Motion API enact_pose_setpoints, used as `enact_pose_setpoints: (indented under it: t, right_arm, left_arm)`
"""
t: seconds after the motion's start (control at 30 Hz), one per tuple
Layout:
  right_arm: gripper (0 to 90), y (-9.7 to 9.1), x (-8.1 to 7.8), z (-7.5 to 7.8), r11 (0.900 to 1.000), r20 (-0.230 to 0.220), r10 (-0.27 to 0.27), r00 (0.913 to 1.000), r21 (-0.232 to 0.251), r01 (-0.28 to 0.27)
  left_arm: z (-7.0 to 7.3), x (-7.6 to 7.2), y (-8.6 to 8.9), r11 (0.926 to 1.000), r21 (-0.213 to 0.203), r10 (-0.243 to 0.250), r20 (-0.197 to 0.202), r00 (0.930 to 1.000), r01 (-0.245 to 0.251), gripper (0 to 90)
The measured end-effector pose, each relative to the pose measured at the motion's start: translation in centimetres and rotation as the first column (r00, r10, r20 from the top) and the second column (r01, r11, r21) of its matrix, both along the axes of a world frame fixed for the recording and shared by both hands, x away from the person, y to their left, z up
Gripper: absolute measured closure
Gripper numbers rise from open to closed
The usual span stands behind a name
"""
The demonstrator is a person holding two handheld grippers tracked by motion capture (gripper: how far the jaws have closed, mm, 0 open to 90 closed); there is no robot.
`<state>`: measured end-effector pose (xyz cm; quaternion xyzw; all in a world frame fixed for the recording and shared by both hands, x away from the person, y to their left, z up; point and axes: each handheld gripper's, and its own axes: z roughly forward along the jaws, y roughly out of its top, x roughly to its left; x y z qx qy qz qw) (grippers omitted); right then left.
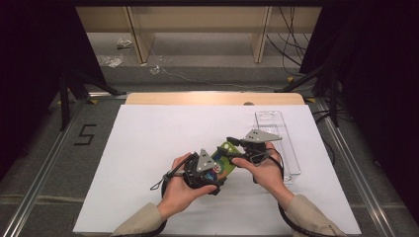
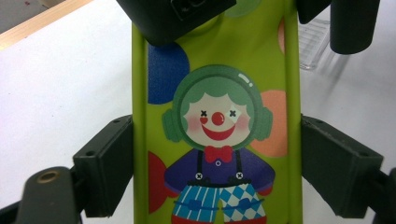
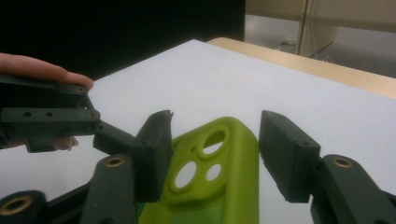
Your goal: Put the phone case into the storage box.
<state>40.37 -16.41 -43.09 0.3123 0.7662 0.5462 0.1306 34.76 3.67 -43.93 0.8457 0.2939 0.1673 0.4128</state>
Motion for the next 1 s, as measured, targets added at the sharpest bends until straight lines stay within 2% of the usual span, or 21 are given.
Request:
enact_pose_setpoints:
  t: [0.23, 0.67, 0.77, 1.0]
  right_arm:
    - [53.6, -0.01, 0.02, 0.01, 0.9998, -0.017, 0.009, 0.9998, 0.015, -0.009]
    - [58.8, -0.18, 0.12, 0.19, 0.9973, -0.048, 0.011, 0.9988, 0.073, -0.008]
    - [64.2, -0.22, 0.10, 0.29, 0.9935, -0.056, 0.013, 0.9984, 0.114, -0.006]
    - [70.3, -0.24, -0.05, 0.69, 0.9895, -0.055, 0.032, 0.9980, 0.142, -0.024]
  left_arm:
    - [0.02, 0.00, 0.01, 1.0000, -0.001, 0.003, 0.005, 1.0000, -0.003, 16.2]
    - [0.00, 0.02, 0.02, 1.0000, 0.006, 0.001, 0.009, 1.0000, -0.001, 16.2]
    - [-0.16, 0.02, 0.02, 0.9999, 0.010, 0.004, 0.007, 1.0000, -0.005, 16.2]
    - [-0.25, 0.00, -0.04, 0.9998, 0.018, 0.003, 0.017, 0.9999, -0.003, 16.2]
